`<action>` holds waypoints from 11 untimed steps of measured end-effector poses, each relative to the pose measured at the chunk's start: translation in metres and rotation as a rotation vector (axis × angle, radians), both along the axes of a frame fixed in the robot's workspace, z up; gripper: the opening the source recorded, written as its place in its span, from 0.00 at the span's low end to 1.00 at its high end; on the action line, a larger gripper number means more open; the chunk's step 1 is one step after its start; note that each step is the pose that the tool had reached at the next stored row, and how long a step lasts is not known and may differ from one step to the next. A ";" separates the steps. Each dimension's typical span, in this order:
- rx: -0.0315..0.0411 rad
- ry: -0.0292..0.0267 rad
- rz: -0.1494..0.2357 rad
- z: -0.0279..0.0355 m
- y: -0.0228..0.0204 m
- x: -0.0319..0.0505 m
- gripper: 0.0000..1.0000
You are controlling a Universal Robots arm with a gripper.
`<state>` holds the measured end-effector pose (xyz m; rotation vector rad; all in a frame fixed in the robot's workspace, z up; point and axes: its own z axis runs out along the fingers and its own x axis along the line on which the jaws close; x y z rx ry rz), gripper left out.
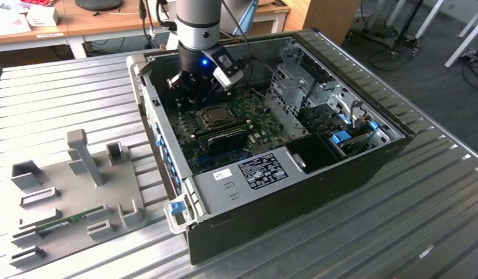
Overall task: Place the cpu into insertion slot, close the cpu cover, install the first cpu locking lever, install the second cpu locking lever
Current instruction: 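Install the first cpu locking lever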
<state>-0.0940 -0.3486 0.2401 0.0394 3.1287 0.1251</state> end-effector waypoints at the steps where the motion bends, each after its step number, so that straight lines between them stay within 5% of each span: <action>1: 0.0000 0.0000 0.000 0.0000 0.0000 0.0000 0.10; 11: -0.0001 -0.0012 0.000 0.0036 0.0000 -0.0008 0.10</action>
